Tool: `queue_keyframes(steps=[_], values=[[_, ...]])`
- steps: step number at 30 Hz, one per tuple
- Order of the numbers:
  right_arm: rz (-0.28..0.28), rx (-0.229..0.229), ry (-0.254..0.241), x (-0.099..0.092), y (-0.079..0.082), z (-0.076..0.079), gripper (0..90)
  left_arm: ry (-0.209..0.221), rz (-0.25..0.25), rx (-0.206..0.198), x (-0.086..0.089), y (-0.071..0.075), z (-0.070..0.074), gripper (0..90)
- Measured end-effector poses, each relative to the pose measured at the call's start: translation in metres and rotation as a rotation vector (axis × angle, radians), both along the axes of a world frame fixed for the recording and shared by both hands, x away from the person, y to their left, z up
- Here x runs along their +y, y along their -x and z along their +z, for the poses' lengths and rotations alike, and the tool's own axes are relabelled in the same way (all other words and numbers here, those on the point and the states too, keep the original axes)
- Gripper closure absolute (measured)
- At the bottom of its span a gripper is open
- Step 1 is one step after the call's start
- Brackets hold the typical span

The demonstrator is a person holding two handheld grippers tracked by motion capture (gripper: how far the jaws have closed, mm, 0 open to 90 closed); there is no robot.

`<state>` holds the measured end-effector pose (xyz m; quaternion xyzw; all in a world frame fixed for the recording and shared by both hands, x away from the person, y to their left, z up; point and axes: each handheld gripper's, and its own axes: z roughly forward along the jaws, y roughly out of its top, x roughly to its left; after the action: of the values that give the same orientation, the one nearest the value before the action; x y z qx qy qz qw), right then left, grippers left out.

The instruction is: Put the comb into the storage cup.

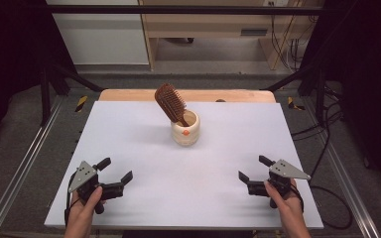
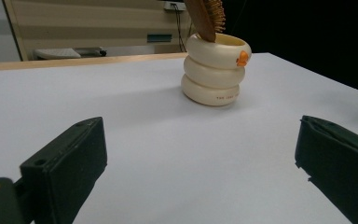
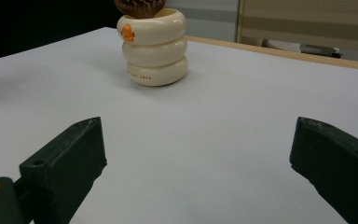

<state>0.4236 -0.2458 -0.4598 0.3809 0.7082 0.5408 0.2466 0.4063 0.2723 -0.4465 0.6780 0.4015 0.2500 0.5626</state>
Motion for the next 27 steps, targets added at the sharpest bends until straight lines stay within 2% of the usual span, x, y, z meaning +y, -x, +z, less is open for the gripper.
queue_keyframes(steps=[7, 10, 16, 22, 27], values=[[0.017, 0.002, -0.005, 0.003, 0.0, -0.002, 4.1, 0.004, -0.004, 0.003, -0.003, 0.0, -0.005, 2.2], [0.032, 0.0, -0.002, 0.005, 0.001, -0.002, 4.0, 0.005, -0.021, 0.003, -0.006, 0.0, -0.006, 2.3], [0.07, -0.021, 0.001, 0.011, 0.001, -0.002, 3.5, 0.002, -0.036, -0.01, -0.013, -0.001, -0.007, 2.3], [0.072, -0.027, 0.025, 0.016, -0.005, -0.004, 3.2, -0.013, -0.04, -0.017, -0.018, -0.005, -0.01, 2.2], [0.049, -0.008, 0.03, 0.018, -0.013, -0.007, 4.4, -0.033, -0.037, -0.024, -0.02, -0.006, -0.011, 2.3]])
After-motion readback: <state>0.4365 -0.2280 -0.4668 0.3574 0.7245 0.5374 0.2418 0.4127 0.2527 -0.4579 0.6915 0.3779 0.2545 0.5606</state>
